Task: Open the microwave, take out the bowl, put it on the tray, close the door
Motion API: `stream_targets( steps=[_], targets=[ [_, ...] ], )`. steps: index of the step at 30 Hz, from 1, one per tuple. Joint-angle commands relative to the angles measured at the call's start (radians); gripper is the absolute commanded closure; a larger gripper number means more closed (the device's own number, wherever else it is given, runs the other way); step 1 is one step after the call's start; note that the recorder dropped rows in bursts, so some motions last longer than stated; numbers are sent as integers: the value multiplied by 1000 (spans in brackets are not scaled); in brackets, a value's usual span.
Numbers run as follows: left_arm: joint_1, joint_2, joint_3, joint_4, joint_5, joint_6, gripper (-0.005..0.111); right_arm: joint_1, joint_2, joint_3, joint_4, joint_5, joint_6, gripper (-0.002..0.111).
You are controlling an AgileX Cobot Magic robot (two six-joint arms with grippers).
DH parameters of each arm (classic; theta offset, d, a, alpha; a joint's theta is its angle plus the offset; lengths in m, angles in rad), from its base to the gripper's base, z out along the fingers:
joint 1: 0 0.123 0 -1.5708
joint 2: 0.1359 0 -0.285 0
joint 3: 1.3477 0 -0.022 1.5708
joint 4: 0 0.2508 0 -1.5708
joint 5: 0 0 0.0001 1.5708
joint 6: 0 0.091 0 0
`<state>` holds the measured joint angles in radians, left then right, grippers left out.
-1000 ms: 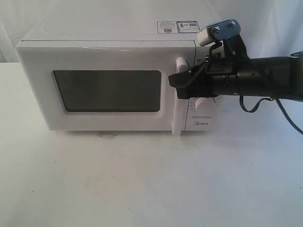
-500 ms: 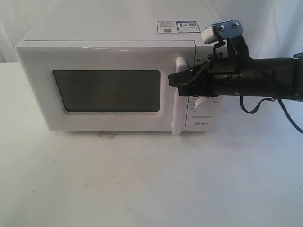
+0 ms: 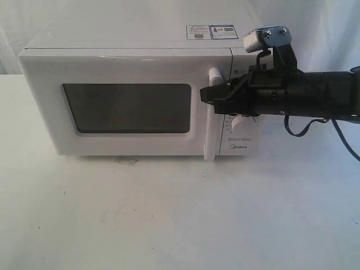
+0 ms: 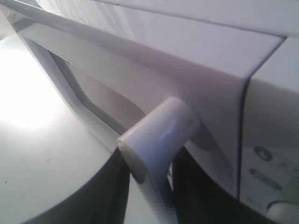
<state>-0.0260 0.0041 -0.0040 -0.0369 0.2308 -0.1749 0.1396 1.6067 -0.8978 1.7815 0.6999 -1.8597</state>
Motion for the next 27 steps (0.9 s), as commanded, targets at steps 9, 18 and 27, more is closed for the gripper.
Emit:
stream_targets(
  steps=[9, 18, 27],
  targets=[
    [2, -4, 4, -3, 0, -1, 107, 31, 3, -19, -37, 467, -44, 108],
    [2, -4, 4, -3, 0, -1, 107, 31, 3, -19, -37, 521, -22, 108],
    [2, -4, 4, -3, 0, -1, 107, 31, 3, -19, -37, 521, -21, 108]
  ],
)
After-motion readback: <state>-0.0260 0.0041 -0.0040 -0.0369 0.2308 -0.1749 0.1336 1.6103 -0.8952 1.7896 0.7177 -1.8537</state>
